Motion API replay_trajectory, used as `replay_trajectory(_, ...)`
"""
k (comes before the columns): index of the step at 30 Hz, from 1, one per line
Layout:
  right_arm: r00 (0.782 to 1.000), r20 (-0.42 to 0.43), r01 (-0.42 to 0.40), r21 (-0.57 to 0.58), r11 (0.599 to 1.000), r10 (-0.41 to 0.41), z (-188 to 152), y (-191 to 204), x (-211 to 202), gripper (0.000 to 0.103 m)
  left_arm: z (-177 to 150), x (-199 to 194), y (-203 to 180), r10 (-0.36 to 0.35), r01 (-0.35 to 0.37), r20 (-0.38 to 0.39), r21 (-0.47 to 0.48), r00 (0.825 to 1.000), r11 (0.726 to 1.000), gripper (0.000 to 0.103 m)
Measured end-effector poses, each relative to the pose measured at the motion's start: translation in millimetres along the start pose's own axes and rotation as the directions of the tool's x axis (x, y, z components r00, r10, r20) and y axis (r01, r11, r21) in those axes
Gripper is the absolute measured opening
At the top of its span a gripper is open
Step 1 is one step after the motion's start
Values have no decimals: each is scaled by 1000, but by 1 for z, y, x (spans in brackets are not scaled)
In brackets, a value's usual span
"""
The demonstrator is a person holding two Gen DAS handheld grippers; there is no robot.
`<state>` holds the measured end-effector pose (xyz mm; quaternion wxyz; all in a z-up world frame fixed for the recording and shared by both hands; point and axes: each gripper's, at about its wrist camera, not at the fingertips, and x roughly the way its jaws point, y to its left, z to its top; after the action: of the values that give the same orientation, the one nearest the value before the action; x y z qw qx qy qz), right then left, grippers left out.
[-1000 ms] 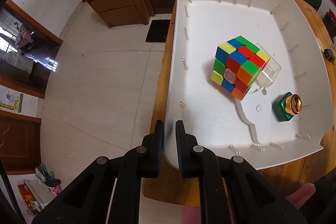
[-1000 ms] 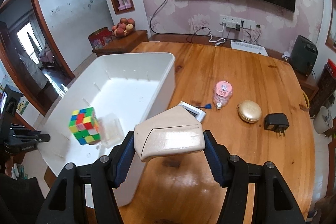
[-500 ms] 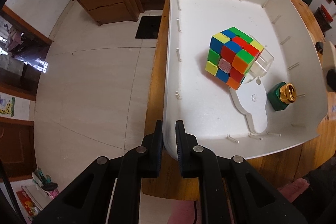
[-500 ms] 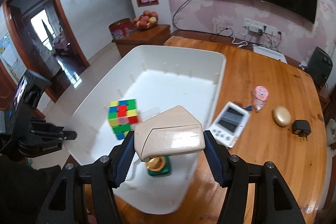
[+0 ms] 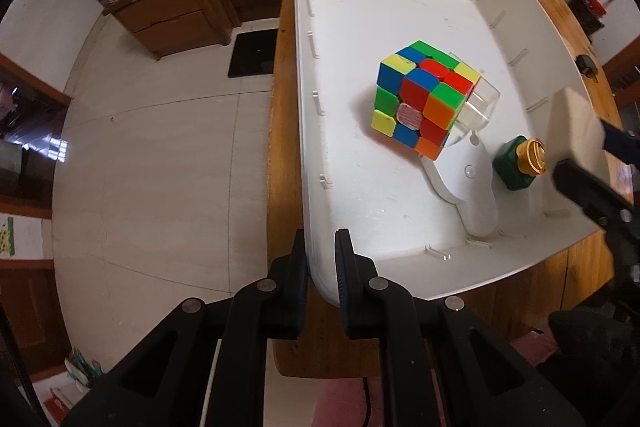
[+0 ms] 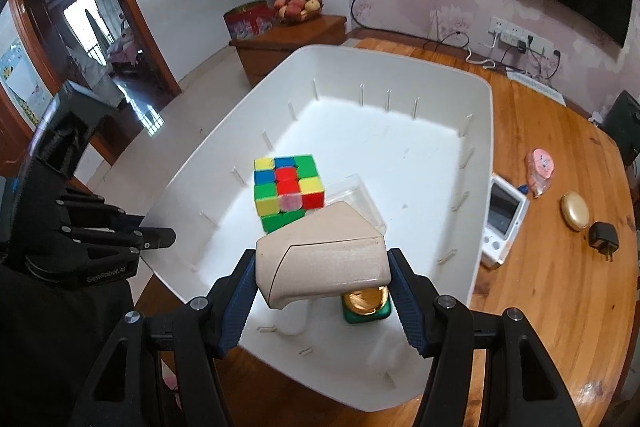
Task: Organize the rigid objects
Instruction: 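Carry the beige block into the tray beside the green jar and release, then withdraw the right gripper and move it to the white handheld device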
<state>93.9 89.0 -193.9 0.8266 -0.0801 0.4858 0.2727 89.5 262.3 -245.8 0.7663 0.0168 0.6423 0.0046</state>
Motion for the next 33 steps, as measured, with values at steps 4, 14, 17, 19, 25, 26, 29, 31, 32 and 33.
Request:
replay_trajectory(4,999,-27,33,-5,999,-33,0,8,5,64,0,2,1,-21,21,-2,32,1000,999,14)
replay_trajectory(14,992,-80,99,40,994,-95,-4,12,12,64,4,5,4,-69,71,-20,96,997,993,14)
replay_trajectory(17,991,-72,115,58,992,-110,-5,11,9,72,4,6,4,-77,79,-21,108,997,991,15)
replay_trajectory(19,990,-62,131,59,990,-127,-6,11,6,74,4,6,4,-77,79,-22,113,997,990,15)
replay_trajectory(25,985,-31,169,60,984,-167,-5,6,-8,75,4,6,4,-75,78,-28,119,997,990,15)
replay_trajectory(26,984,-23,177,62,982,-176,-4,4,-11,77,4,7,4,-74,77,-31,119,997,990,15)
replay_trajectory(29,981,2,194,71,978,-194,-1,-5,-22,79,5,8,3,-72,76,-43,115,996,990,14)
replay_trajectory(31,979,23,199,71,977,-201,2,-12,-31,79,5,8,2,-65,70,-46,119,997,990,15)
replay_trajectory(32,978,33,201,69,977,-204,3,-16,-35,79,5,8,0,-54,60,-43,129,998,990,15)
replay_trajectory(33,977,45,205,66,976,-208,5,-21,-40,79,5,8,-1,-45,50,-40,135,998,990,15)
